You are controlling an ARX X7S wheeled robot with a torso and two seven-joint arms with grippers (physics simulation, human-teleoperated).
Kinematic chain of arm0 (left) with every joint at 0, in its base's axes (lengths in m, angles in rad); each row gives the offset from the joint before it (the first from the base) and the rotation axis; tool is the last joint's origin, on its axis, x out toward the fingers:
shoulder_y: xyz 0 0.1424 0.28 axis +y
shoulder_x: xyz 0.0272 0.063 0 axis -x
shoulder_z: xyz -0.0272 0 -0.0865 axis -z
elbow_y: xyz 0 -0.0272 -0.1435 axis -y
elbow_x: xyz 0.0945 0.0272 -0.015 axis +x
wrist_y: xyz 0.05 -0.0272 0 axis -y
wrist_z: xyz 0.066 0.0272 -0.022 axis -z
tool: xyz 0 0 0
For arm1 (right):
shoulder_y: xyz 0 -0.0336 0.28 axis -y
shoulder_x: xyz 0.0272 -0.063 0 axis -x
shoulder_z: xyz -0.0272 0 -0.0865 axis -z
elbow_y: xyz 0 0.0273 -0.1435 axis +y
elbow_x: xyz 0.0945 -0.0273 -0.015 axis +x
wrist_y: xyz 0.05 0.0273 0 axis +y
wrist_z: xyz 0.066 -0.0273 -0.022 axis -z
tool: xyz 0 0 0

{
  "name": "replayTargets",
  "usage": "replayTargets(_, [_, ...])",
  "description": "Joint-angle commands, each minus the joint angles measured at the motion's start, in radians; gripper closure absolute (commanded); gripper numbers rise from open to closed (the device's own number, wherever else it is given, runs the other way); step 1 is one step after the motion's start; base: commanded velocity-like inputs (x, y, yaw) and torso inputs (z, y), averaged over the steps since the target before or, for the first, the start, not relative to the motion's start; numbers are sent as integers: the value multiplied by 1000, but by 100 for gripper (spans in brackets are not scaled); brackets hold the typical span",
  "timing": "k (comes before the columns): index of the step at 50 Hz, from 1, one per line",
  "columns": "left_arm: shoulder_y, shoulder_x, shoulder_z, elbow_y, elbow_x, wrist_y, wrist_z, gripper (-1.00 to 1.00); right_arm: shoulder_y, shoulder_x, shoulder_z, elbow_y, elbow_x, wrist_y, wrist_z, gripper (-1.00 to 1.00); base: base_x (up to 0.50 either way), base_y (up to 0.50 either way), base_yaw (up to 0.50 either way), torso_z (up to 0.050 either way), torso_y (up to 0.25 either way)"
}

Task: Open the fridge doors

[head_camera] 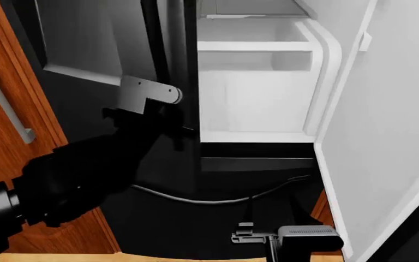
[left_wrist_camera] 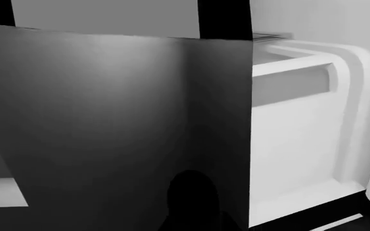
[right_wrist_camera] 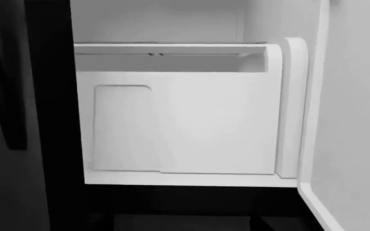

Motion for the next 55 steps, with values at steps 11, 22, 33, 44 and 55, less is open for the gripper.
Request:
replayTargets(11, [-23,-228,-66,-3,74,39,-54,100,3,5,-7,-9,-20,23,14,-100,0,0,0,2,4])
replayTargets(22, [-2,-338,-72,62,60,59,-29,100,2,6,-13,-15,-39,35,25,-100,0,0,0,0,4])
replayTargets(33, [15,-436,-83,104,23,73,27,100,5,7,-15,-17,-50,49,36,-100,0,0,0,1,4])
replayTargets(44, [45,-506,-81,111,13,99,94,100,10,5,-18,-15,-64,70,47,-100,0,0,0,1,3])
replayTargets(55, [80,-563,-85,97,-10,135,145,100,11,4,-18,-15,-78,87,66,-100,0,0,0,0,2])
